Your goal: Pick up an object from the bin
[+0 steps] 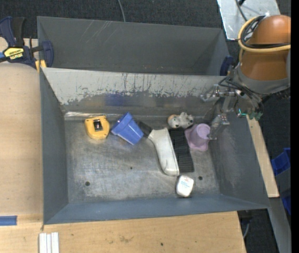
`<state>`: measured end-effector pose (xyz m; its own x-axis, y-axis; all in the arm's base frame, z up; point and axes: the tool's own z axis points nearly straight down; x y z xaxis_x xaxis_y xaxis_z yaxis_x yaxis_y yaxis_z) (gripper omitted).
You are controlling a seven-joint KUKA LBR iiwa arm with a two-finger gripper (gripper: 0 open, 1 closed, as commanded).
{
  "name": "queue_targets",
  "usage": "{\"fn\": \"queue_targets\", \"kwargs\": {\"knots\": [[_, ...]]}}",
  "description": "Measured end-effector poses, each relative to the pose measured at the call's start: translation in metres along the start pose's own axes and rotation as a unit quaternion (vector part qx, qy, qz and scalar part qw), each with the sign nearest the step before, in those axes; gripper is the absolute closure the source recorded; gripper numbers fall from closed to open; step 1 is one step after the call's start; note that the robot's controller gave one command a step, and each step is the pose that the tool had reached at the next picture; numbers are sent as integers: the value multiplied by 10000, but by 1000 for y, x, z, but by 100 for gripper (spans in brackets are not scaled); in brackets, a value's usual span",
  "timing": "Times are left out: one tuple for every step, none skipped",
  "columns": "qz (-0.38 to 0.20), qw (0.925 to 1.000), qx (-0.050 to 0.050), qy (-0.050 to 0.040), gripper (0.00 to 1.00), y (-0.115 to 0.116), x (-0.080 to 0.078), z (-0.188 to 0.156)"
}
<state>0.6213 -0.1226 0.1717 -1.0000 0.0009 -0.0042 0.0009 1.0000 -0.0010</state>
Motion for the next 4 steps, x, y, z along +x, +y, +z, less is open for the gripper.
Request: {"fn": "queue_targets", "kwargs": {"knots": [[27, 10000, 7, -36, 0, 18, -6, 50], [-1033, 9947, -15, 2, 0, 25, -5, 83], [-127, 9999, 15, -98, 100, 39, -12, 87], [-129, 9999, 15, -98, 100, 39, -12, 87]]}}
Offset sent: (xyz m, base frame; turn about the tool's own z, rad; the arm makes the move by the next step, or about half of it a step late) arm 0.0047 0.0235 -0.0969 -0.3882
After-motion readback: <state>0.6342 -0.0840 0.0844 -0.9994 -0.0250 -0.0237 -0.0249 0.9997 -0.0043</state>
